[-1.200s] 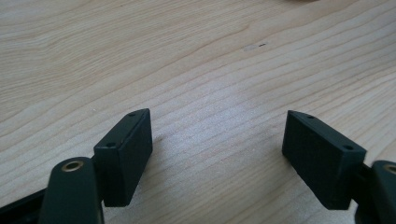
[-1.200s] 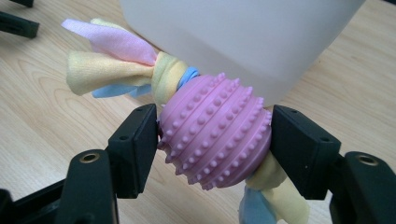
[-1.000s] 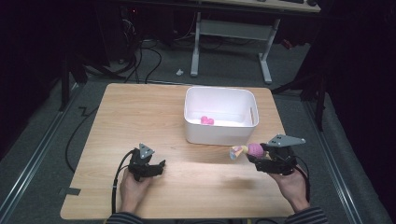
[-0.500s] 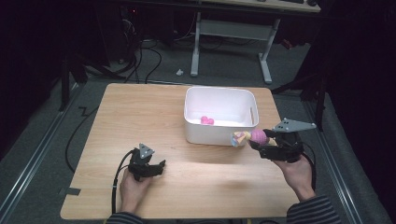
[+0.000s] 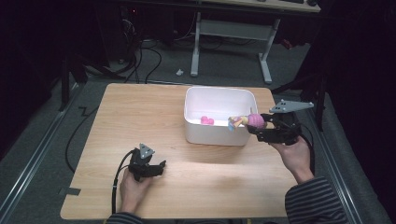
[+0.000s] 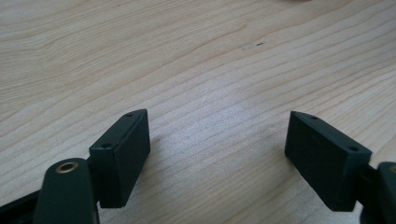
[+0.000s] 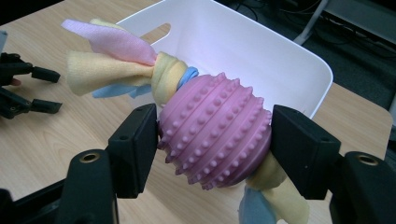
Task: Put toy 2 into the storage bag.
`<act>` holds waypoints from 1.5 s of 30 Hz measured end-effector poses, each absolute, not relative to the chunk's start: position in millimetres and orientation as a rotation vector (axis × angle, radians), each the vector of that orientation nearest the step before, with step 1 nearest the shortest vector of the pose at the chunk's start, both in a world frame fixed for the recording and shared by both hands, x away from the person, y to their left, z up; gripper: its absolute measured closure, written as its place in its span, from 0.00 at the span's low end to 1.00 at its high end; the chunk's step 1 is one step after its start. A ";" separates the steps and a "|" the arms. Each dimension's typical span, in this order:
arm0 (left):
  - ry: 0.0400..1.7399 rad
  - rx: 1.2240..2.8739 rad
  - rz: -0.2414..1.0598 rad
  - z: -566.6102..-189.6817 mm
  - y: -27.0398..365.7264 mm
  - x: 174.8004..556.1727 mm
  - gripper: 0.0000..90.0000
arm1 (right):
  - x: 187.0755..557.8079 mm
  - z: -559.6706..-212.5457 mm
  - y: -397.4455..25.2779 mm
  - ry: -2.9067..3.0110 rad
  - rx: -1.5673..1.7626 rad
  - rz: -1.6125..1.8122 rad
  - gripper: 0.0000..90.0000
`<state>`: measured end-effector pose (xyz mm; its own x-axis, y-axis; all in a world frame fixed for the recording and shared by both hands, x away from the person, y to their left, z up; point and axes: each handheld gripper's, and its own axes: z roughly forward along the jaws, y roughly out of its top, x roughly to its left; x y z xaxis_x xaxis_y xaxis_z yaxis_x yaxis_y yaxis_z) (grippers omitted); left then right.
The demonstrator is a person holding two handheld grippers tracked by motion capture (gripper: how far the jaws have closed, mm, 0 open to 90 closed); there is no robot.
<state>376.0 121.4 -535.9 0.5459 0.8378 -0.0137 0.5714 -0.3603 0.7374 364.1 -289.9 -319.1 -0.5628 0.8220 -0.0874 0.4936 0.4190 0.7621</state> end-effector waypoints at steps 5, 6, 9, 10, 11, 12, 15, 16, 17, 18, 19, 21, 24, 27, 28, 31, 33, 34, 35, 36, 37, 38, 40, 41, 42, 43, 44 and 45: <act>1.129 2.076 0.475 -535.9 121.5 376.2 0.24 | 375.8 -314.4 -282.5 2.226 1.100 0.950 0.38; 1.129 2.076 0.476 -535.9 121.4 376.2 0.24 | 378.8 -314.1 -281.2 2.224 1.099 0.946 0.38; 1.129 2.076 0.476 -535.9 121.4 376.2 0.24 | 387.1 -314.3 -277.7 2.221 1.107 0.944 0.38; 1.130 2.075 0.476 -535.9 121.3 376.1 0.24 | 390.2 -315.0 -276.0 2.220 1.111 0.936 0.38; 1.130 2.075 0.476 -535.9 121.3 376.1 0.24 | 393.0 -315.6 -274.9 2.222 1.108 0.927 0.38; 1.130 2.075 0.475 -535.9 121.3 376.1 0.24 | 395.1 -316.3 -274.1 2.222 1.107 0.924 0.38; 1.129 2.076 0.477 -535.9 121.3 376.1 0.24 | 402.8 -318.0 -270.7 2.225 1.108 0.918 0.38; 1.130 2.076 0.477 -535.9 121.4 376.1 0.24 | 405.1 -318.2 -269.3 2.223 1.104 0.914 0.38; 1.131 2.074 0.477 -535.9 121.5 376.1 0.24 | 407.2 -318.2 -267.4 2.224 1.104 0.913 0.38; 1.134 2.073 0.478 -535.9 121.5 375.9 0.24 | 408.6 -318.3 -266.3 2.227 1.101 0.910 0.38; 1.137 2.070 0.481 -536.0 121.5 375.9 0.25 | 411.0 -318.6 -264.3 2.231 1.098 0.901 0.38; 1.140 2.068 0.482 -536.0 121.7 375.8 0.25 | 414.3 -318.8 -261.6 2.234 1.089 0.888 0.38; 1.140 2.068 0.481 -536.0 121.7 375.8 0.25 | 419.7 -319.6 -257.6 2.237 1.092 0.884 0.38; 1.140 2.068 0.481 -536.0 121.7 375.8 0.25 | 426.4 -323.0 -253.2 2.244 1.109 0.880 0.38; 1.141 2.068 0.482 -536.0 121.7 375.8 0.25 | 428.0 -324.1 -252.2 2.249 1.110 0.875 0.38; 1.142 2.067 0.482 -536.0 121.8 375.7 0.25 | 435.0 -329.9 -247.0 2.268 1.105 0.836 0.38; 1.142 2.067 0.482 -536.0 121.8 375.8 0.25 | 437.6 -332.8 -244.2 2.277 1.111 0.825 0.38; 1.142 2.067 0.482 -536.0 121.8 375.7 0.25 | 439.2 -334.3 -243.2 2.284 1.108 0.825 0.38; 1.142 2.067 0.483 -536.0 121.8 375.7 0.25 | 440.3 -335.7 -242.0 2.289 1.115 0.829 0.38; 1.142 2.067 0.483 -536.0 121.8 375.7 0.25 | 441.7 -337.3 -240.6 2.296 1.116 0.830 0.38; 1.142 2.067 0.483 -536.0 121.8 375.7 0.25 | 442.6 -338.9 -239.3 2.299 1.122 0.831 0.38; 1.143 2.067 0.483 -536.0 121.7 375.7 0.25 | 443.4 -340.1 -238.4 2.305 1.118 0.832 0.38; 1.144 2.065 0.483 -536.0 121.8 375.6 0.25 | 445.2 -343.7 -235.2 2.322 1.120 0.823 0.38; 1.144 2.066 0.483 -536.0 121.8 375.6 0.25 | 445.9 -345.5 -233.4 2.328 1.121 0.813 0.38; 1.144 2.066 0.483 -536.0 121.8 375.6 0.25 | 446.6 -347.2 -232.0 2.333 1.115 0.808 0.38; 1.144 2.067 0.484 -535.9 121.9 375.6 0.25 | 447.3 -348.8 -230.7 2.338 1.114 0.807 0.38; 1.144 2.067 0.483 -536.0 121.8 375.6 0.25 | 447.9 -350.3 -229.6 2.343 1.114 0.807 0.38; 1.144 2.067 0.483 -535.9 121.9 375.6 0.25 | 448.3 -352.2 -228.1 2.349 1.117 0.805 0.38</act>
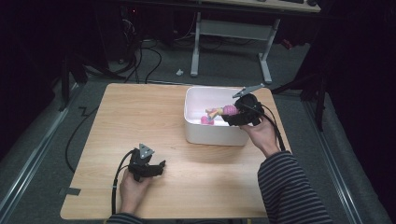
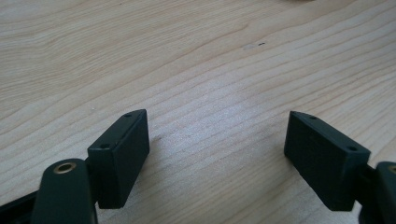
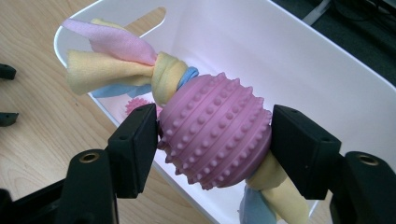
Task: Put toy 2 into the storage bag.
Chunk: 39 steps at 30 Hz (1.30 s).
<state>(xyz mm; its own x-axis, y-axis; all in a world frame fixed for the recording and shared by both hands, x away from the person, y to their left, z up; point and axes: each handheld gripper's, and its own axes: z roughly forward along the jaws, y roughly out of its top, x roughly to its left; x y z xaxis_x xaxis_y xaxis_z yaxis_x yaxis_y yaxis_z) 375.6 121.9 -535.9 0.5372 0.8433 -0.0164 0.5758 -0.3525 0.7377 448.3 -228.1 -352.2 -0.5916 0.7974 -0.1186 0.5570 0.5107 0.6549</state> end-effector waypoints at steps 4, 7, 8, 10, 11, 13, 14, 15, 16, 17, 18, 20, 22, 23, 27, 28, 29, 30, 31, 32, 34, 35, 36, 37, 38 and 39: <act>1.144 2.067 0.483 -536.0 121.8 375.6 0.25 | 449.2 -357.1 -225.0 2.360 1.127 0.789 0.38; 1.144 2.067 0.484 -536.0 121.8 375.6 0.25 | 450.6 -359.7 -224.0 2.370 1.130 0.782 0.37; 1.144 2.067 0.483 -536.0 121.8 375.6 0.25 | 450.6 -360.4 -223.5 2.372 1.133 0.784 0.37; 1.144 2.066 0.484 -536.0 121.8 375.6 0.25 | 450.3 -361.2 -222.3 2.380 1.126 0.783 0.37; 1.144 2.067 0.483 -536.0 121.9 375.6 0.25 | 449.8 -361.6 -221.5 2.383 1.118 0.782 0.37; 1.142 2.071 0.483 -535.9 122.1 375.6 0.25 | 448.5 -362.2 -219.9 2.387 1.113 0.777 0.37; 1.142 2.071 0.483 -535.8 122.0 375.6 0.25 | 447.9 -362.6 -219.3 2.383 1.111 0.775 0.37; 1.142 2.071 0.483 -535.8 122.1 375.6 0.25 | 447.7 -362.9 -219.3 2.381 1.114 0.778 0.37; 1.142 2.071 0.483 -535.8 122.0 375.6 0.25 | 448.2 -363.2 -220.2 2.383 1.111 0.785 0.37; 1.142 2.071 0.483 -535.8 122.0 375.6 0.25 | 448.3 -363.3 -220.7 2.382 1.118 0.790 0.37; 1.144 2.067 0.483 -536.0 121.9 375.6 0.25 | 448.6 -363.7 -221.8 2.382 1.127 0.800 0.37; 1.144 2.066 0.484 -536.0 121.8 375.6 0.25 | 448.7 -363.7 -223.4 2.380 1.125 0.812 0.37; 1.145 2.065 0.484 -536.0 121.8 375.6 0.25 | 447.0 -362.2 -224.6 2.356 1.138 0.813 0.35; 1.145 2.065 0.485 -536.0 121.8 375.5 0.25 | 445.6 -361.5 -225.8 2.349 1.140 0.822 0.35; 1.150 2.062 0.487 -536.0 121.9 375.3 0.26 | 439.4 -360.1 -232.8 2.331 1.137 0.842 0.35; 1.150 2.062 0.487 -536.0 121.9 375.4 0.26 | 436.7 -359.9 -235.1 2.324 1.145 0.855 0.35; 1.150 2.061 0.487 -536.0 121.9 375.3 0.26 | 433.2 -359.5 -238.5 2.313 1.146 0.864 0.35; 1.150 2.061 0.488 -536.0 121.9 375.3 0.26 | 430.2 -358.9 -241.4 2.305 1.148 0.870 0.35; 1.150 2.062 0.487 -536.0 121.9 375.3 0.26 | 426.8 -358.3 -244.5 2.294 1.154 0.883 0.35; 1.150 2.061 0.488 -536.0 121.9 375.3 0.26 | 423.3 -357.6 -247.9 2.285 1.160 0.895 0.36; 1.148 2.066 0.488 -535.8 122.1 375.4 0.26 | 416.1 -356.1 -255.4 2.266 1.175 0.915 0.36; 1.148 2.066 0.488 -535.8 122.1 375.3 0.26 | 413.7 -355.7 -258.5 2.259 1.176 0.920 0.37; 1.150 2.064 0.488 -535.9 122.0 375.3 0.26 | 409.2 -355.0 -263.5 2.249 1.186 0.926 0.37; 1.149 2.064 0.488 -535.9 122.0 375.3 0.26 | 406.5 -355.1 -266.4 2.239 1.189 0.936 0.37; 1.149 2.064 0.488 -535.9 122.0 375.3 0.26 | 402.8 -354.9 -270.6 2.230 1.197 0.943 0.37; 1.149 2.064 0.488 -535.9 122.1 375.3 0.26 | 399.3 -354.8 -274.8 2.221 1.205 0.950 0.37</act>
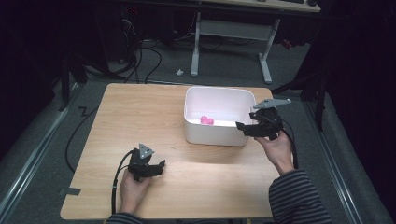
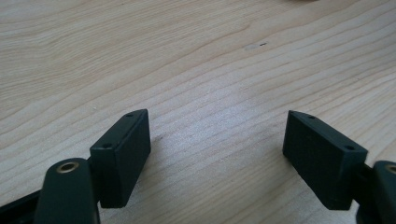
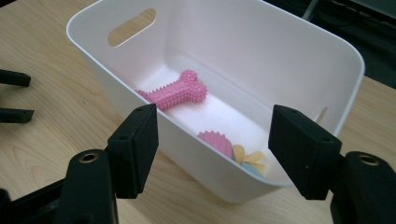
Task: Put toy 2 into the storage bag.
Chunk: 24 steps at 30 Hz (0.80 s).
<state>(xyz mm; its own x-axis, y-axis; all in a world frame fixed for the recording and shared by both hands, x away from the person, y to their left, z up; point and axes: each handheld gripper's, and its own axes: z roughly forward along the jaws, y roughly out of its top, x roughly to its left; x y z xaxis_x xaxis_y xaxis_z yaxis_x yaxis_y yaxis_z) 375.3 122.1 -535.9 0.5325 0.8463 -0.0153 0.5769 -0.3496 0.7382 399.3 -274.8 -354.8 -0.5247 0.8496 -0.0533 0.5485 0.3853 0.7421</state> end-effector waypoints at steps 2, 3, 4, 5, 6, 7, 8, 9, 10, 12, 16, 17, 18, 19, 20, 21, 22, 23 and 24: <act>1.150 2.064 0.488 -535.9 122.0 375.3 0.26 | 392.4 -354.7 -283.8 2.205 1.224 0.956 0.38; 1.149 2.064 0.488 -535.9 122.0 375.3 0.26 | 390.2 -354.5 -286.2 2.198 1.233 0.951 0.38; 1.149 2.063 0.488 -535.9 122.0 375.4 0.26 | 386.4 -353.5 -289.4 2.186 1.244 0.939 0.39; 1.150 2.063 0.488 -535.9 122.0 375.4 0.26 | 384.1 -353.0 -291.1 2.175 1.244 0.936 0.39; 1.150 2.063 0.488 -535.9 122.1 375.5 0.26 | 381.1 -352.5 -293.5 2.167 1.247 0.938 0.39; 1.150 2.063 0.488 -535.9 122.1 375.5 0.26 | 378.1 -352.3 -295.8 2.162 1.257 0.944 0.39; 1.149 2.063 0.488 -535.9 122.1 375.6 0.26 | 375.3 -352.5 -298.5 2.156 1.258 0.949 0.39; 1.151 2.060 0.488 -536.0 121.9 375.6 0.26 | 372.1 -352.9 -301.3 2.148 1.270 0.956 0.39; 1.151 2.060 0.488 -536.0 121.9 375.6 0.26 | 368.5 -353.2 -304.8 2.137 1.282 0.959 0.38; 1.149 2.064 0.488 -535.9 122.2 375.7 0.26 | 363.0 -352.1 -309.6 2.119 1.288 0.953 0.38; 1.149 2.064 0.487 -535.8 122.2 375.7 0.26 | 350.3 -350.0 -320.8 2.077 1.304 1.004 0.39; 1.149 2.064 0.487 -535.9 122.2 375.7 0.26 | 346.7 -350.8 -323.8 2.067 1.310 1.006 0.39; 1.150 2.063 0.487 -535.9 122.1 375.7 0.26 | 344.7 -351.6 -325.7 2.061 1.311 1.005 0.39; 1.150 2.064 0.487 -535.8 122.2 375.7 0.26 | 341.7 -352.8 -328.3 2.050 1.317 1.000 0.39; 1.149 2.065 0.487 -535.8 122.2 375.8 0.26 | 338.8 -353.6 -329.8 2.032 1.311 0.989 0.39; 1.148 2.065 0.487 -535.8 122.2 375.8 0.26 | 336.4 -354.4 -330.8 2.014 1.303 0.990 0.40; 1.148 2.066 0.488 -535.8 122.3 375.8 0.26 | 333.4 -356.6 -333.6 2.003 1.300 1.002 0.40; 1.148 2.066 0.488 -535.8 122.2 375.8 0.26 | 331.8 -359.2 -335.8 2.002 1.306 1.008 0.40; 1.149 2.064 0.488 -535.8 122.1 375.8 0.26 | 330.6 -361.9 -337.5 2.001 1.312 1.000 0.40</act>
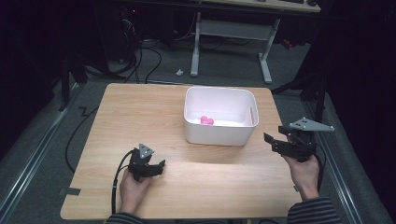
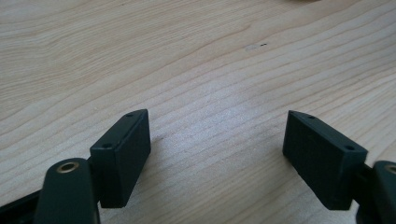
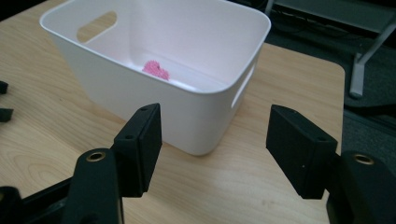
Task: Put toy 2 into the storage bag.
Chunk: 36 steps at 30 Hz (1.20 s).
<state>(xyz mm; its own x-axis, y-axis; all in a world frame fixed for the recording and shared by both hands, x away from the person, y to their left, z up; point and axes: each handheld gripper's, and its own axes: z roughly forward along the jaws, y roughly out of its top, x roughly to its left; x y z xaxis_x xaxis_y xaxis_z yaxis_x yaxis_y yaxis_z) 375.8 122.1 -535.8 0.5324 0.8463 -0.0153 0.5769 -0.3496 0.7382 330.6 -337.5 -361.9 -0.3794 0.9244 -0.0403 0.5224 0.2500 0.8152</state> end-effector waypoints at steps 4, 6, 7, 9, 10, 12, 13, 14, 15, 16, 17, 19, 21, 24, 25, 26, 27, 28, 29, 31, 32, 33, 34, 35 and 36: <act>1.149 2.066 0.488 -535.8 122.2 375.8 0.26 | 325.5 -373.1 -345.6 1.987 1.353 1.002 0.40; 1.149 2.066 0.488 -535.8 122.2 375.9 0.26 | 323.1 -378.7 -349.9 1.981 1.371 1.013 0.40; 1.149 2.066 0.487 -535.8 122.2 375.8 0.26 | 321.8 -381.5 -351.3 1.977 1.381 1.016 0.41; 1.149 2.065 0.488 -535.8 122.2 375.8 0.26 | 319.4 -387.3 -353.5 1.972 1.394 1.029 0.41; 1.149 2.066 0.488 -535.8 122.2 375.8 0.26 | 318.6 -390.4 -354.3 1.975 1.402 1.031 0.41; 1.148 2.066 0.488 -535.8 122.2 375.9 0.26 | 317.2 -397.4 -355.3 1.973 1.414 1.034 0.41; 1.149 2.066 0.488 -535.8 122.2 375.8 0.26 | 316.7 -400.7 -355.7 1.974 1.420 1.036 0.41; 1.149 2.066 0.488 -535.8 122.2 375.9 0.26 | 316.3 -404.1 -355.8 1.974 1.430 1.039 0.41; 1.149 2.067 0.488 -535.7 122.2 375.8 0.26 | 316.2 -407.6 -356.0 1.976 1.430 1.036 0.41; 1.149 2.067 0.489 -535.7 122.2 375.8 0.26 | 315.8 -410.1 -355.6 1.974 1.437 1.036 0.41; 1.148 2.066 0.488 -535.8 122.2 375.8 0.26 | 315.6 -413.7 -355.4 1.976 1.446 1.037 0.41; 1.149 2.065 0.488 -535.8 122.2 375.8 0.26 | 316.5 -420.8 -355.2 1.982 1.458 1.033 0.41; 1.149 2.065 0.488 -535.8 122.2 375.8 0.26 | 317.7 -427.7 -354.1 1.987 1.470 1.028 0.41; 1.149 2.065 0.488 -535.8 122.2 375.8 0.26 | 319.1 -435.1 -352.0 1.992 1.483 1.025 0.41; 1.149 2.065 0.488 -535.8 122.1 375.8 0.26 | 319.7 -437.7 -351.1 1.993 1.489 1.024 0.41; 1.149 2.065 0.488 -535.8 122.2 375.8 0.26 | 320.4 -440.2 -350.0 1.993 1.494 1.024 0.41; 1.149 2.065 0.488 -535.8 122.1 375.8 0.26 | 321.2 -442.6 -349.4 1.998 1.492 1.022 0.41; 1.149 2.065 0.488 -535.8 122.1 375.8 0.26 | 322.1 -445.0 -348.4 1.999 1.499 1.024 0.41; 1.149 2.065 0.488 -535.8 122.1 375.8 0.26 | 323.3 -447.6 -347.2 2.003 1.505 1.022 0.41; 1.149 2.065 0.488 -535.8 122.2 375.8 0.26 | 324.7 -451.4 -344.9 2.005 1.512 1.015 0.41; 1.149 2.065 0.487 -535.8 122.2 375.8 0.26 | 325.7 -453.5 -344.1 2.006 1.508 1.009 0.41; 1.149 2.065 0.488 -535.8 122.1 375.8 0.26 | 326.3 -455.3 -343.3 2.004 1.507 1.002 0.41; 1.149 2.065 0.488 -535.8 122.2 375.8 0.26 | 327.1 -457.9 -342.2 2.001 1.515 0.996 0.41; 1.149 2.065 0.488 -535.8 122.2 375.8 0.26 | 328.2 -461.7 -341.1 1.999 1.526 1.000 0.42; 1.149 2.065 0.488 -535.8 122.2 375.8 0.26 | 329.1 -464.2 -340.8 2.002 1.527 1.000 0.42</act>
